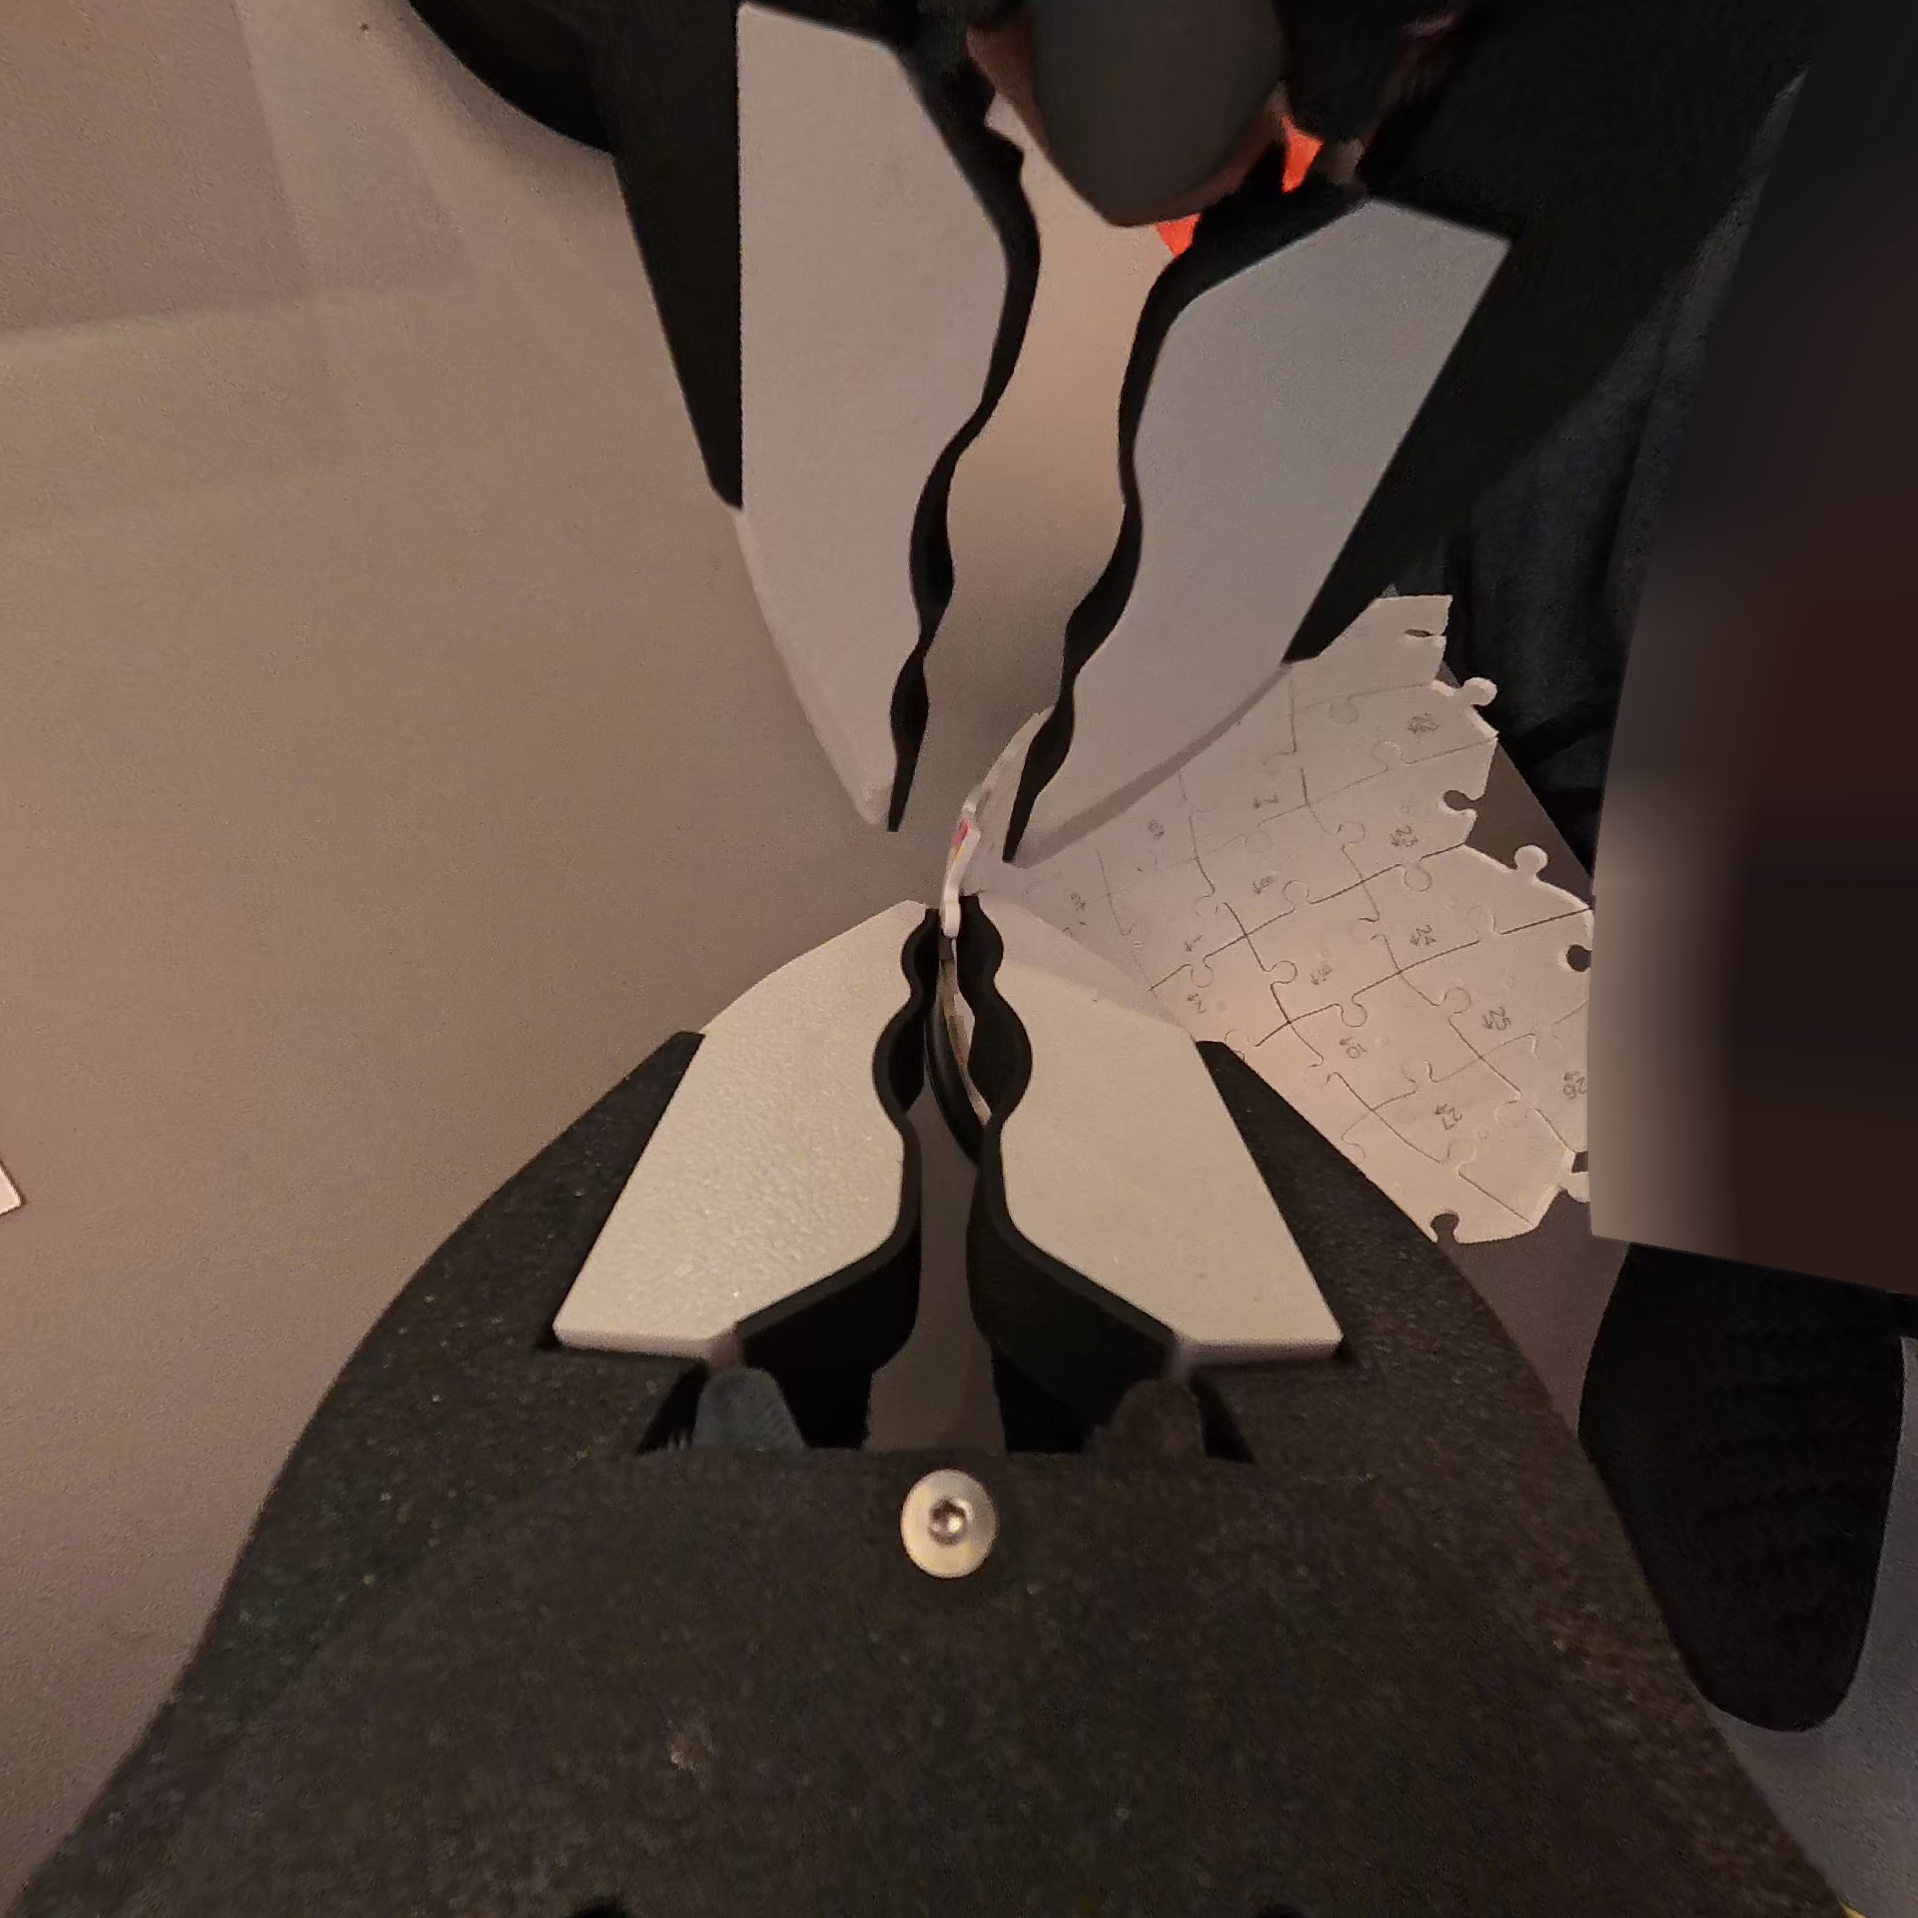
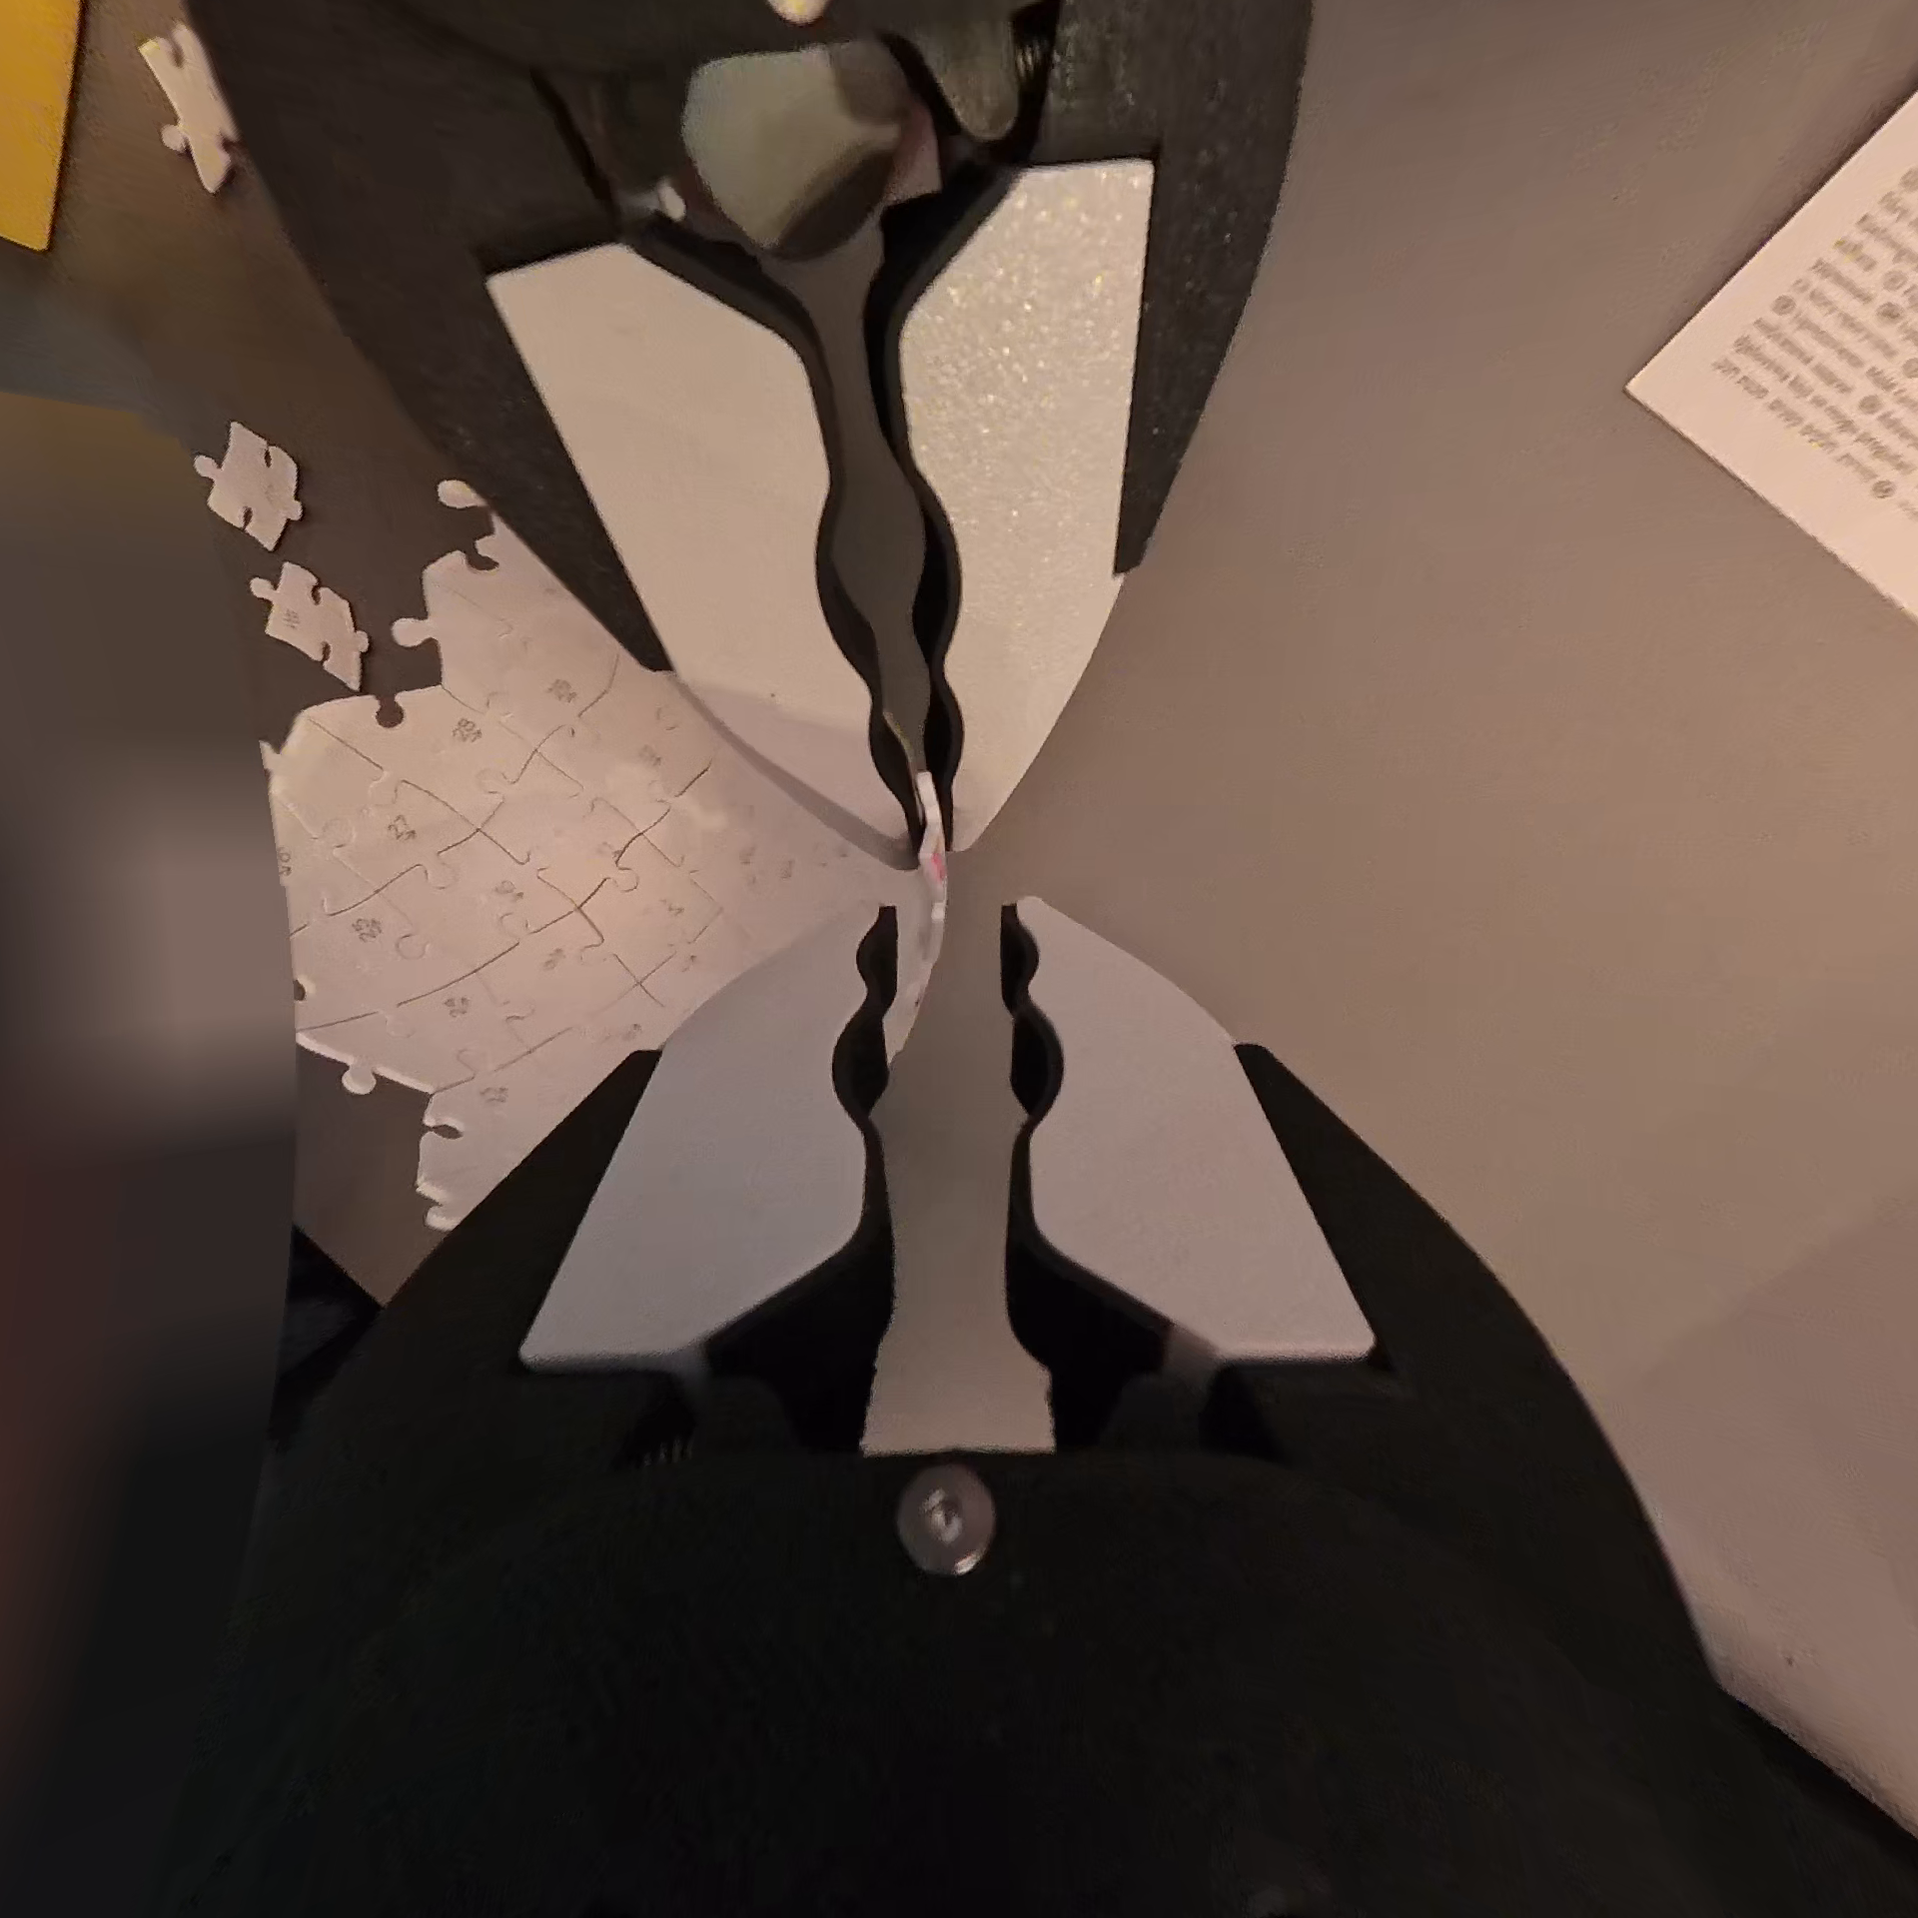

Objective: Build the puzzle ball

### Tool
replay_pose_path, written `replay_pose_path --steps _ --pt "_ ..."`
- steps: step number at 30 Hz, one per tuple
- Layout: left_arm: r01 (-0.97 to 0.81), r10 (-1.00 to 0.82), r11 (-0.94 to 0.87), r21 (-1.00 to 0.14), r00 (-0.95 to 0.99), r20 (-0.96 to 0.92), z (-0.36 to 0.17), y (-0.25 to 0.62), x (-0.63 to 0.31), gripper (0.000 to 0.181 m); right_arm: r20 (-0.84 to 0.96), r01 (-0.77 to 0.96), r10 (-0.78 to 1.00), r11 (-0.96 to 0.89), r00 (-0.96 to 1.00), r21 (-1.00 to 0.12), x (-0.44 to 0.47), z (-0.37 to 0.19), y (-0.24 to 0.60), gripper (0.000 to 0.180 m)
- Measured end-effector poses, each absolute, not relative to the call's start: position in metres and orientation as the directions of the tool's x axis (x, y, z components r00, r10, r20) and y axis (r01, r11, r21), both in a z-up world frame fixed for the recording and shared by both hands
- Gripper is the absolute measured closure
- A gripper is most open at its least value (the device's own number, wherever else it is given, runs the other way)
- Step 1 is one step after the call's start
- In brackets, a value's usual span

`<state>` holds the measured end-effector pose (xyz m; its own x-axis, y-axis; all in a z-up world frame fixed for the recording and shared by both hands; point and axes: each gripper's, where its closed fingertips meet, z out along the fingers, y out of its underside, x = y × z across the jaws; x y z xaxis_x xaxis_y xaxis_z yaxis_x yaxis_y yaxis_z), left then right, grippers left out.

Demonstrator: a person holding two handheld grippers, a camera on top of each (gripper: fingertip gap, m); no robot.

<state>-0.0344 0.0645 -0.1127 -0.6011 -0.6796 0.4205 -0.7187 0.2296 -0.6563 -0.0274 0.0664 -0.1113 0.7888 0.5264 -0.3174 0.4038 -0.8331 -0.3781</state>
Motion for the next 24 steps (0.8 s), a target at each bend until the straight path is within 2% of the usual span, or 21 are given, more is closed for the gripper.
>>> replay_pose_path --steps 3,7,24 --pt "-0.718 -0.682 0.232 -0.656 -0.601 0.417 -0.1127 0.0646 -0.0342 0.178 -0.361 0.382 0.510 -0.846 0.780 -0.371 -0.0304 -0.1133 0.0671 0.160" --pt "-0.718 -0.684 0.229 -0.657 -0.599 0.417 -0.1131 0.0653 -0.0335 0.178 -0.360 0.412 0.535 -0.835 0.764 -0.365 -0.0324 -0.1145 0.0673 0.175" --pt "-0.706 -0.692 0.243 -0.665 -0.607 0.392 -0.1142 0.0662 -0.0323 0.178 -0.298 0.419 0.534 -0.828 0.791 -0.373 -0.0306 -0.1155 0.0692 0.176"
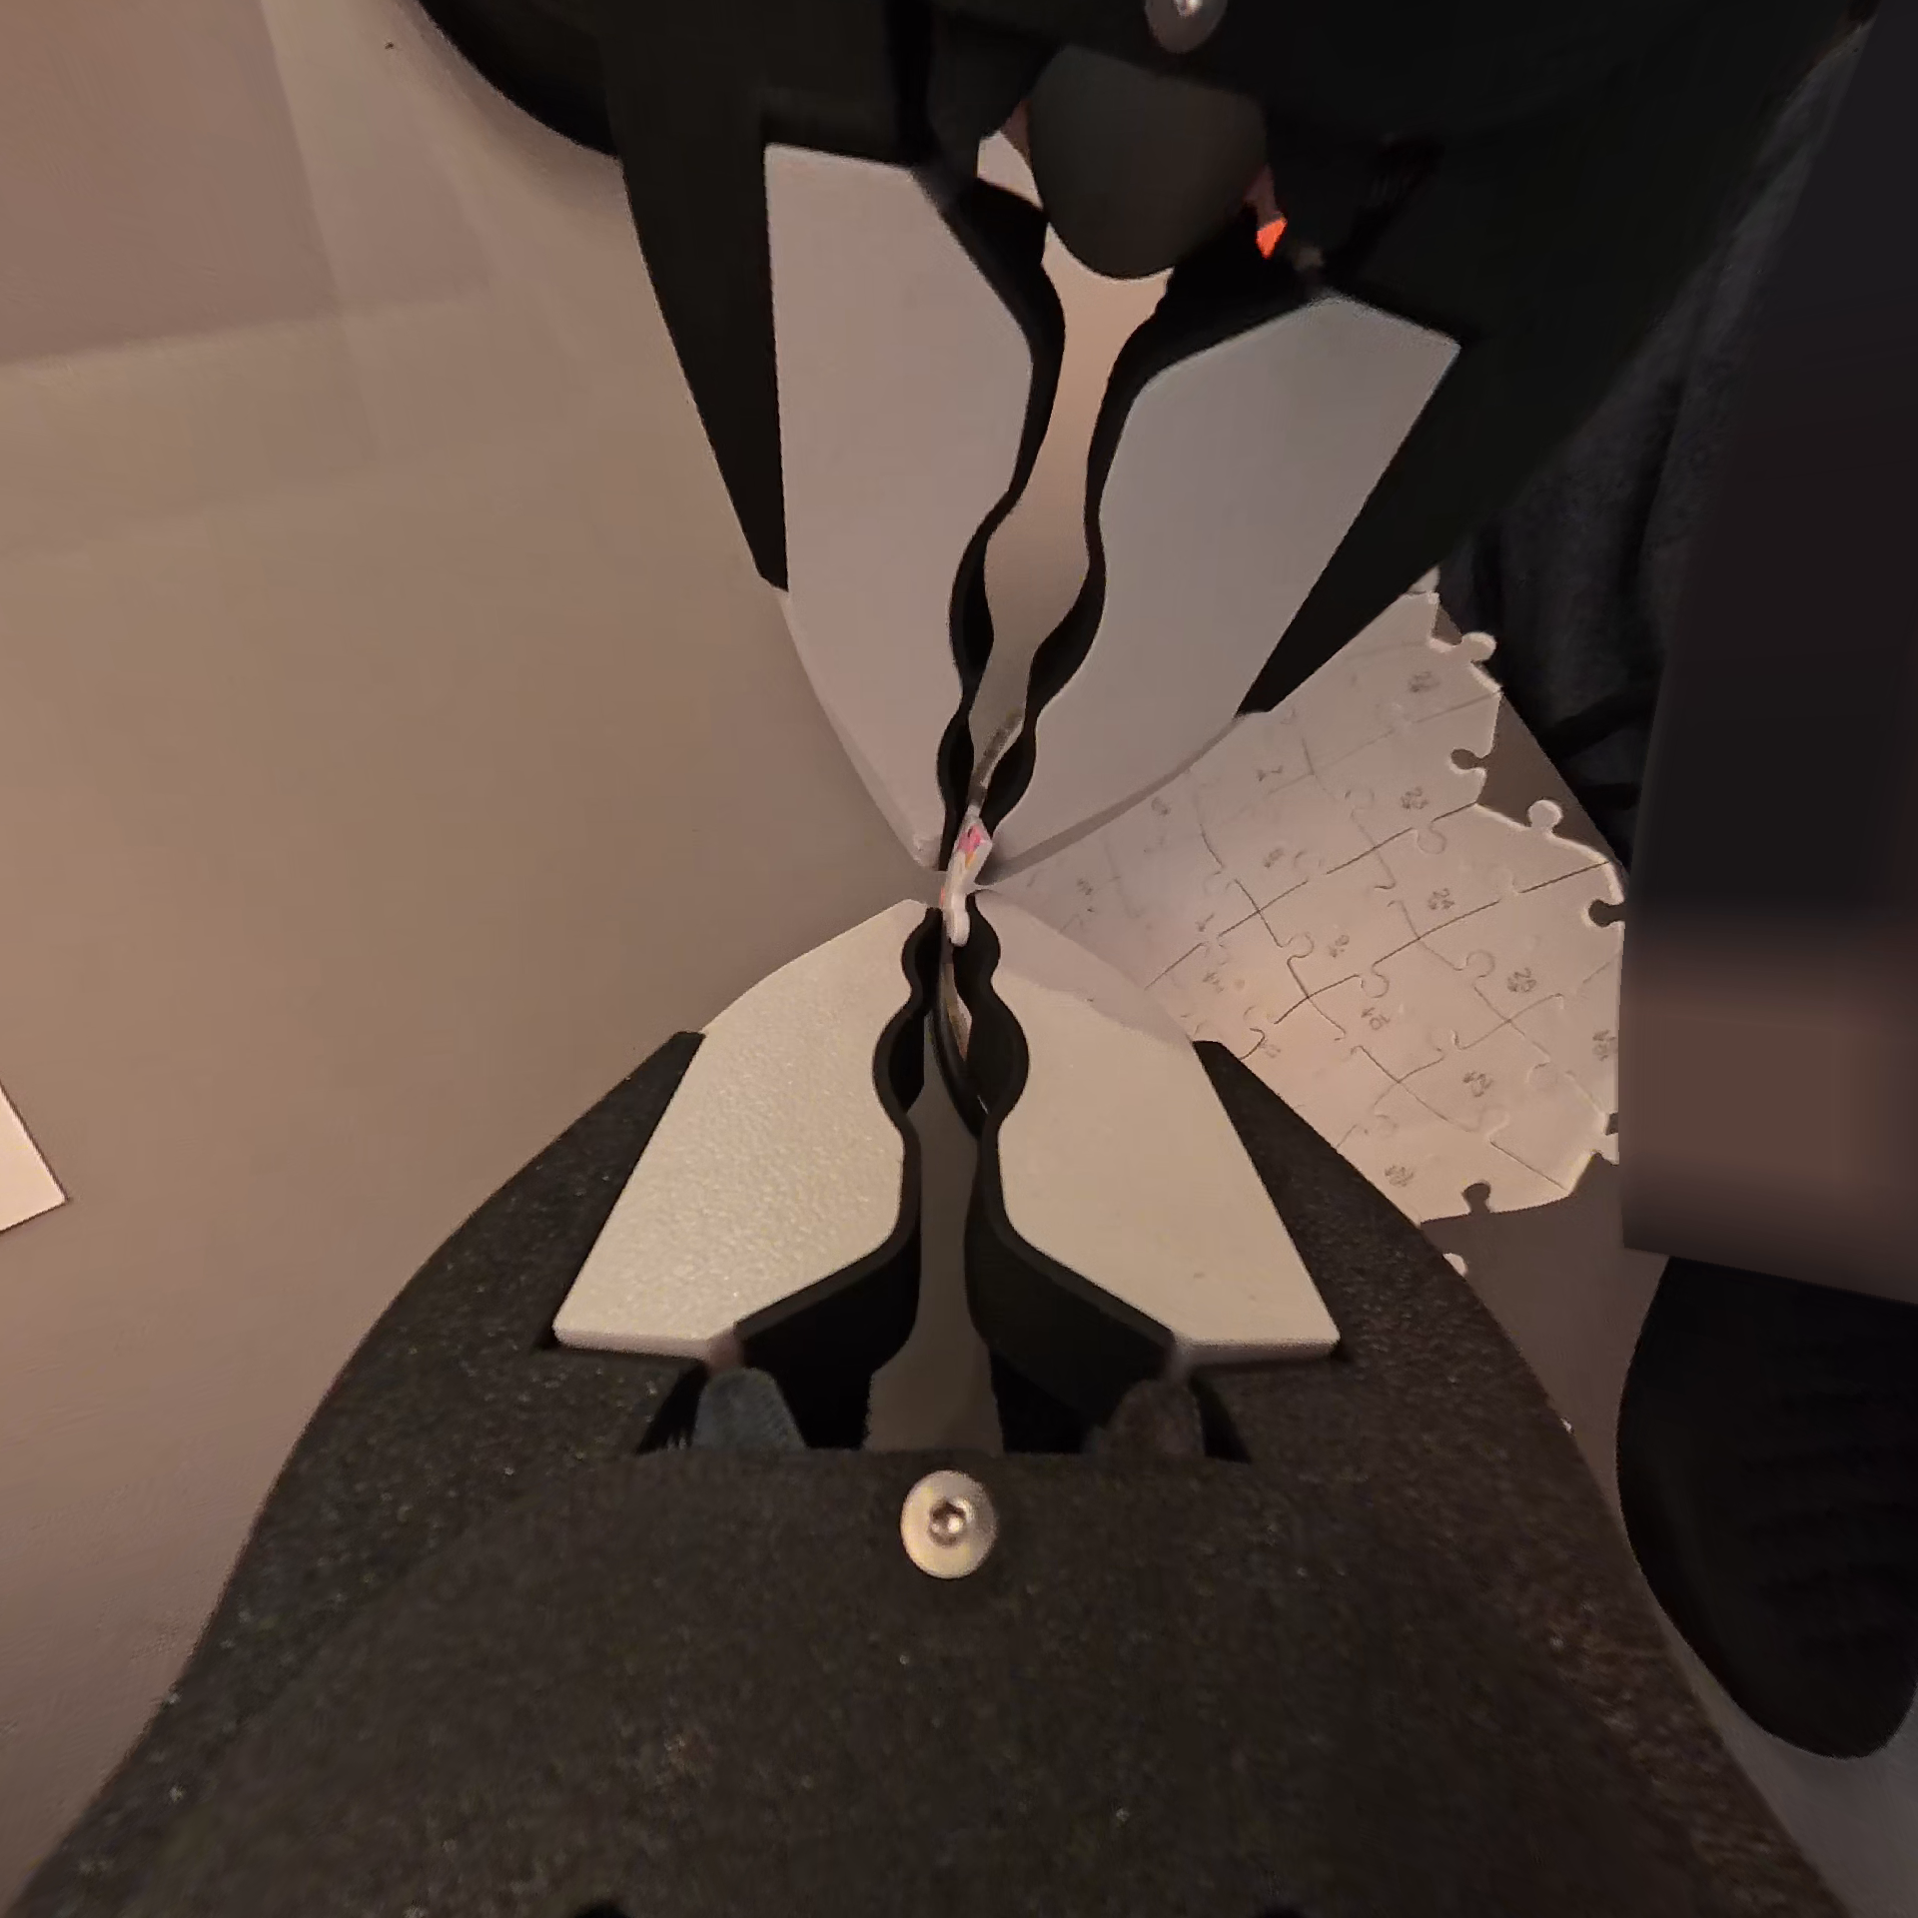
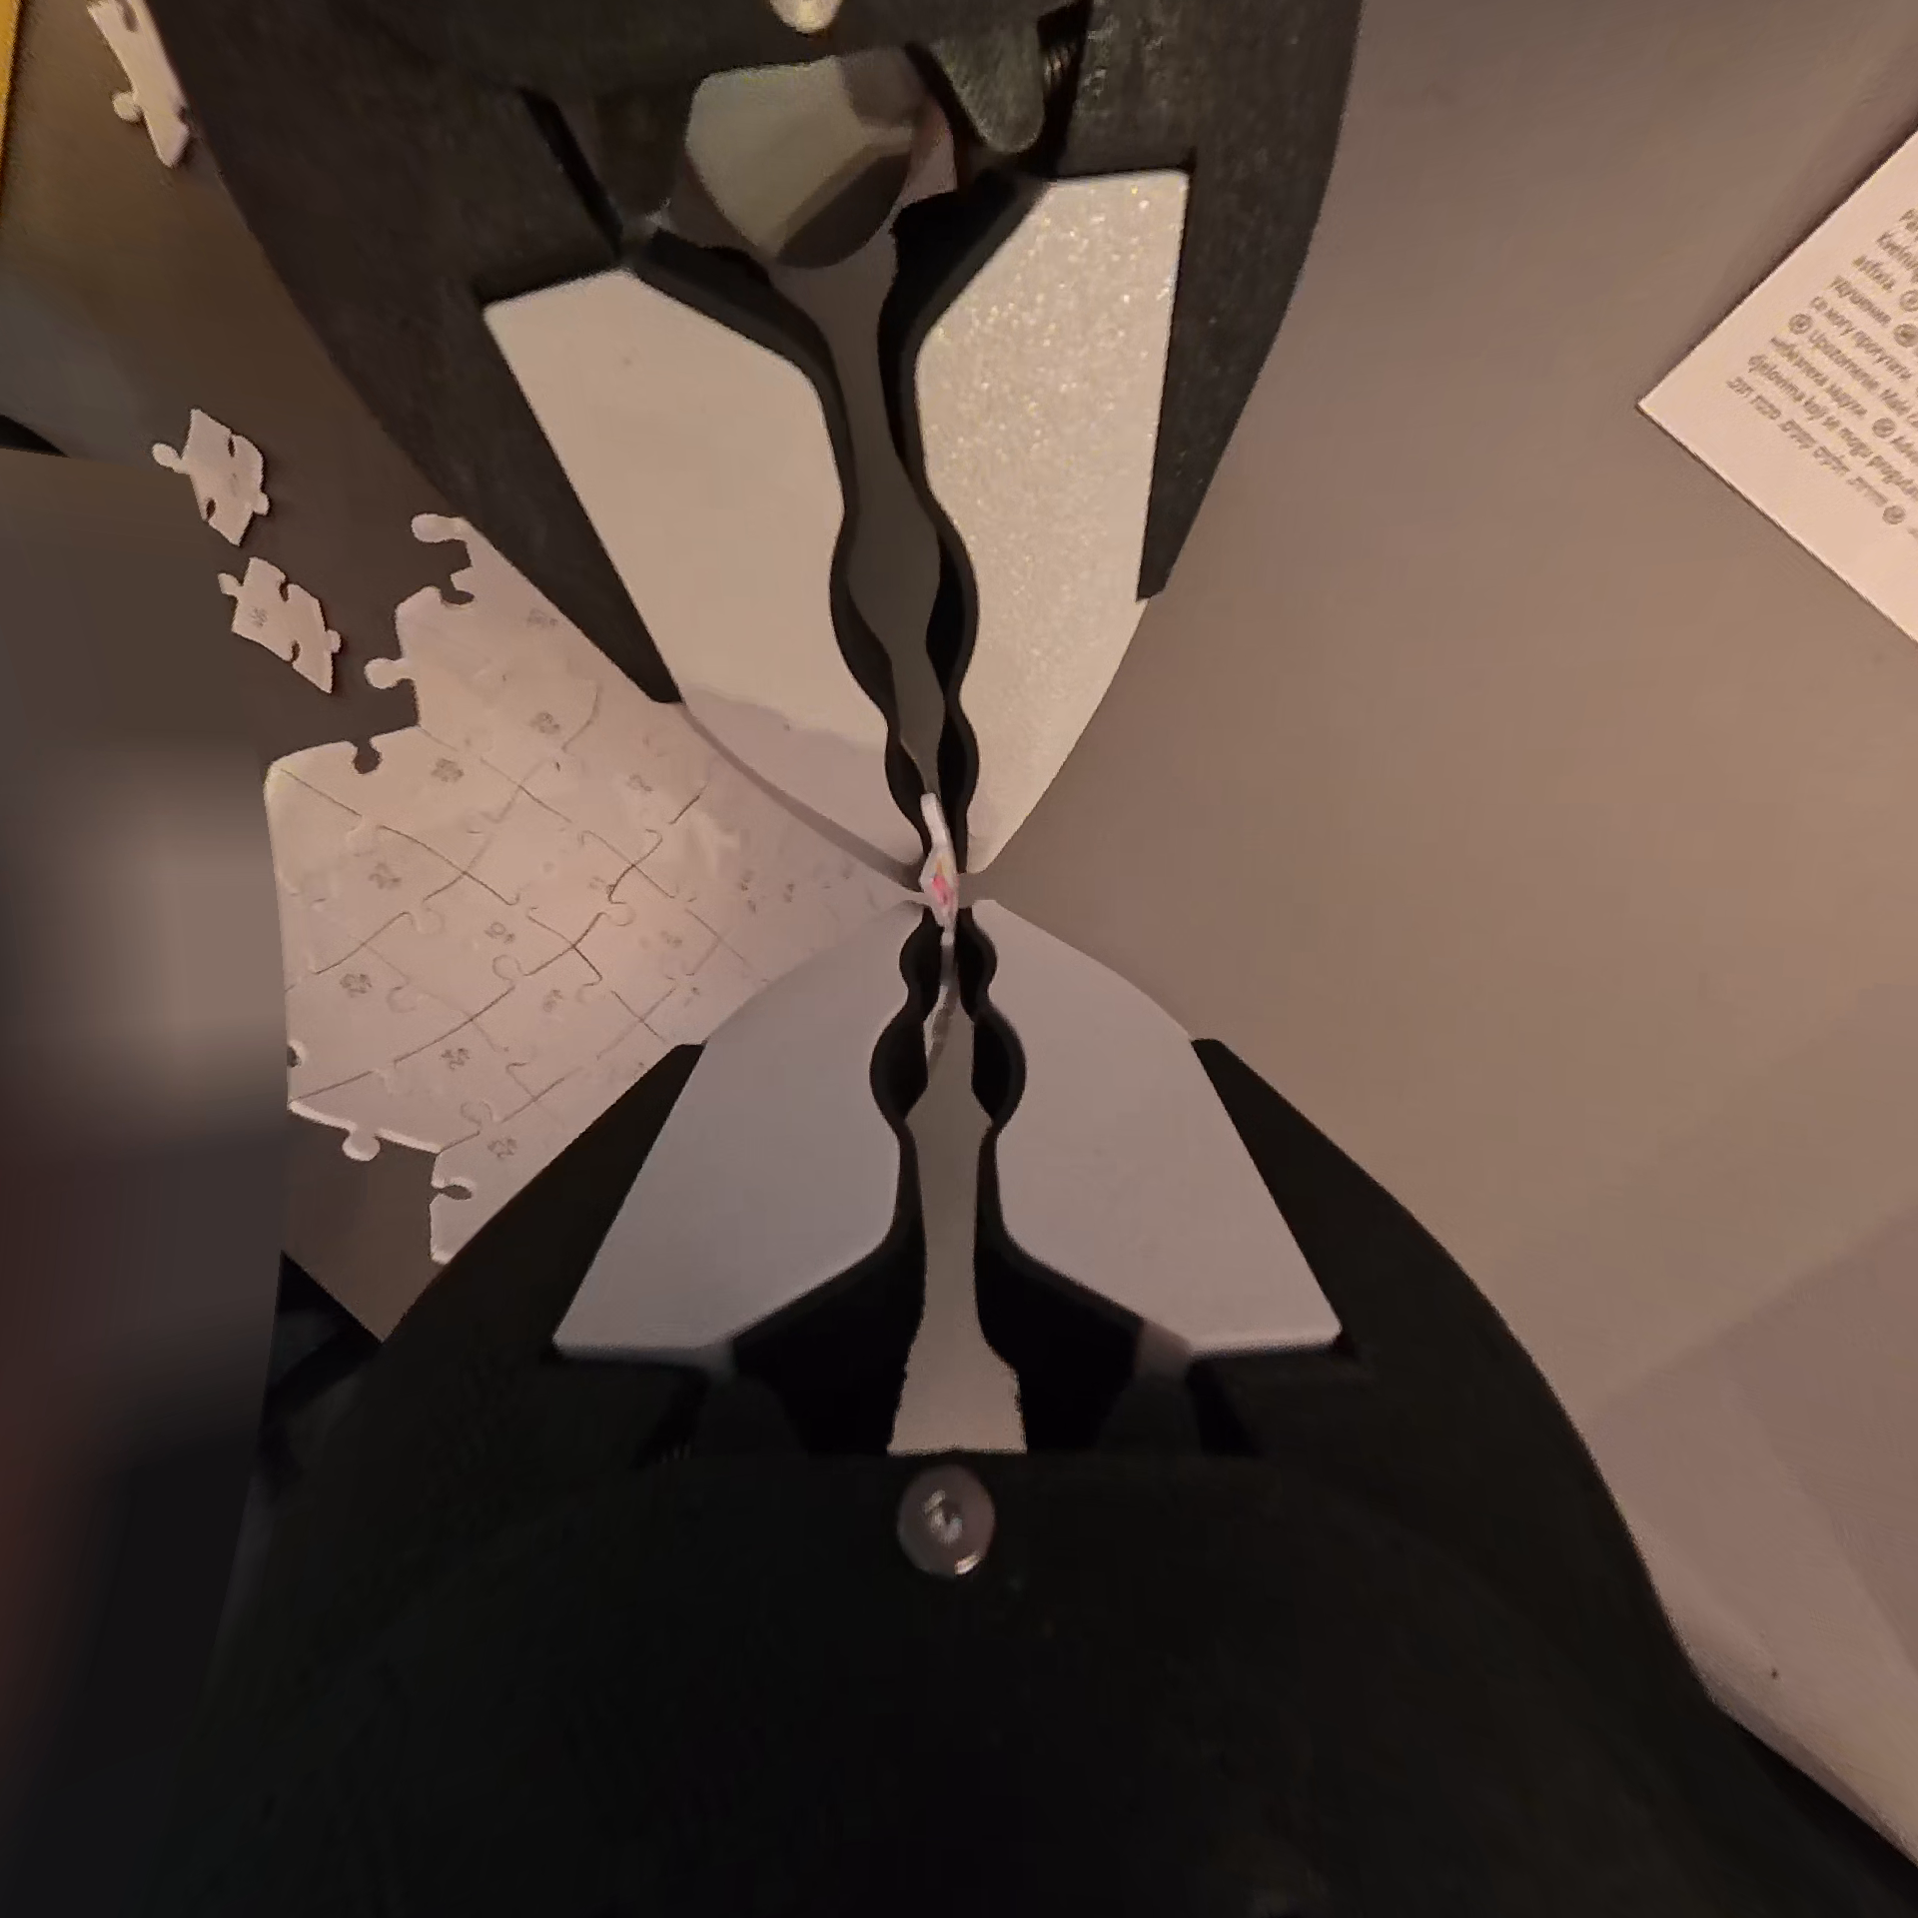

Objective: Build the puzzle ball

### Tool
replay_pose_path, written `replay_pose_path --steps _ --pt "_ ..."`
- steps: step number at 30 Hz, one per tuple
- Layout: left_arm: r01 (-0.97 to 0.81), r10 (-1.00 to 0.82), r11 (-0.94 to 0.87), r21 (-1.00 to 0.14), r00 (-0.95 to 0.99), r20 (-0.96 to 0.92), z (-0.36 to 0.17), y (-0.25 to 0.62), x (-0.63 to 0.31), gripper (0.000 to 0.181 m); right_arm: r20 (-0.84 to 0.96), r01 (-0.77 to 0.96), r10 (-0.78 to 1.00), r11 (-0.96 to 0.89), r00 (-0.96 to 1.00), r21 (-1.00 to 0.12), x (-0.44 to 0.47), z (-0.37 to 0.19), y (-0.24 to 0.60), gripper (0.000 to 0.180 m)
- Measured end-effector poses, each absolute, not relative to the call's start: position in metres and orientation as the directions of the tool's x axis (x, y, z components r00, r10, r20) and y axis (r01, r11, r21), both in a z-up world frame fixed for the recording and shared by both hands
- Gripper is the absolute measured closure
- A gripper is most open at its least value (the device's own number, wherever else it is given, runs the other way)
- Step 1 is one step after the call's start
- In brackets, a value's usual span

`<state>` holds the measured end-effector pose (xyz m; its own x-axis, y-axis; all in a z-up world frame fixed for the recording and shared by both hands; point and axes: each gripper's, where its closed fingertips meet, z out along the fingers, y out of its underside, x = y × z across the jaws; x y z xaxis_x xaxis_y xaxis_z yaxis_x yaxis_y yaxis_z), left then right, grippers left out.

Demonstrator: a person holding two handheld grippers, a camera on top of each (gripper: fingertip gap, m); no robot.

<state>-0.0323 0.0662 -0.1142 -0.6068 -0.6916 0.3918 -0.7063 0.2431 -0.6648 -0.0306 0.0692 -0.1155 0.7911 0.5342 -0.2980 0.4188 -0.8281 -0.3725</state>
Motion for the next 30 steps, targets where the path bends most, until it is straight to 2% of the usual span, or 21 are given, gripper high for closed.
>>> replay_pose_path --steps 8,11,14,30 --pt "-0.710 -0.699 0.238 -0.663 -0.599 0.391 -0.1139 0.0679 -0.0314 0.179 -0.330 0.378 0.490 -0.857 0.807 -0.351 -0.0242 -0.1111 0.0678 0.164" --pt "-0.711 -0.701 0.241 -0.660 -0.598 0.389 -0.1137 0.0682 -0.0314 0.179 -0.325 0.382 0.483 -0.864 0.813 -0.327 -0.0228 -0.1162 0.0654 0.165" --pt "-0.715 -0.706 0.238 -0.657 -0.593 0.389 -0.1143 0.0695 -0.0309 0.179 -0.339 0.375 0.478 -0.867 0.810 -0.328 -0.0251 -0.1173 0.0650 0.174" --pt "-0.715 -0.715 0.231 -0.660 -0.585 0.384 -0.1155 0.0707 -0.0312 0.179 -0.293 0.406 0.512 -0.843 0.808 -0.353 -0.0251 -0.1176 0.0682 0.173"
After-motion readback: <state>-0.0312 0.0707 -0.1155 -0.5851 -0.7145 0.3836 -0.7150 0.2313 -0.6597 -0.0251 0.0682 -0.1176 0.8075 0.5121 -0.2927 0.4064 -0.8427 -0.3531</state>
